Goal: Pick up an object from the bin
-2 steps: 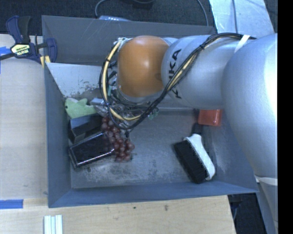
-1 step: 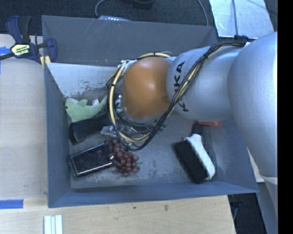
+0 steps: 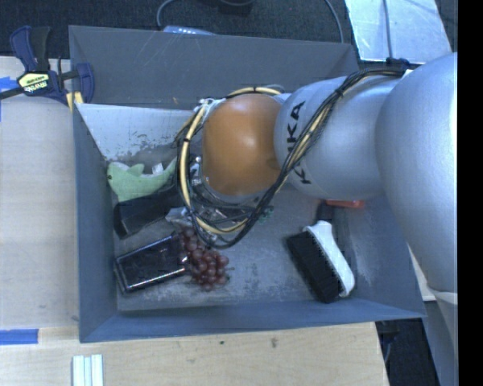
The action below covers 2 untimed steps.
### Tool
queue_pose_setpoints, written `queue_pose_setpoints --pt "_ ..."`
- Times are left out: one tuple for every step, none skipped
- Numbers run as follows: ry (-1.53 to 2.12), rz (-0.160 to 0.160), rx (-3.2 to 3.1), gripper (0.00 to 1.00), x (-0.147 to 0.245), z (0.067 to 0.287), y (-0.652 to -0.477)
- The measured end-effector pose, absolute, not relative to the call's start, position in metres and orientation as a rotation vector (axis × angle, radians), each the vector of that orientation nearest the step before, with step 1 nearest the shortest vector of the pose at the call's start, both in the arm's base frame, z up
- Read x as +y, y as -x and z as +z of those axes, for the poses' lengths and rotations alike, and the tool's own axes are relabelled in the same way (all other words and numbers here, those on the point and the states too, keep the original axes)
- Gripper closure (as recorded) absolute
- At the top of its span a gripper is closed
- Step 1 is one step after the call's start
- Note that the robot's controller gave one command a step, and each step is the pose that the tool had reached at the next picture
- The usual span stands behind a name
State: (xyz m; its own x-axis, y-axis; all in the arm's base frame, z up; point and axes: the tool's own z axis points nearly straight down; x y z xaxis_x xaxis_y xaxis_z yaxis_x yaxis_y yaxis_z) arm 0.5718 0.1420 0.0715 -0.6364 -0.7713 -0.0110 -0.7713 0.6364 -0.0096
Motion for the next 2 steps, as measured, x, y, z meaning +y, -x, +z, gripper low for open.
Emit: queue_pose_setpoints --pt "1.333 -0.006 2.829 1.00 0.1418 0.0716 -0.5720" --pt "1.332 -0.006 2.829 1.00 0.1417 0.0742 -0.5716"
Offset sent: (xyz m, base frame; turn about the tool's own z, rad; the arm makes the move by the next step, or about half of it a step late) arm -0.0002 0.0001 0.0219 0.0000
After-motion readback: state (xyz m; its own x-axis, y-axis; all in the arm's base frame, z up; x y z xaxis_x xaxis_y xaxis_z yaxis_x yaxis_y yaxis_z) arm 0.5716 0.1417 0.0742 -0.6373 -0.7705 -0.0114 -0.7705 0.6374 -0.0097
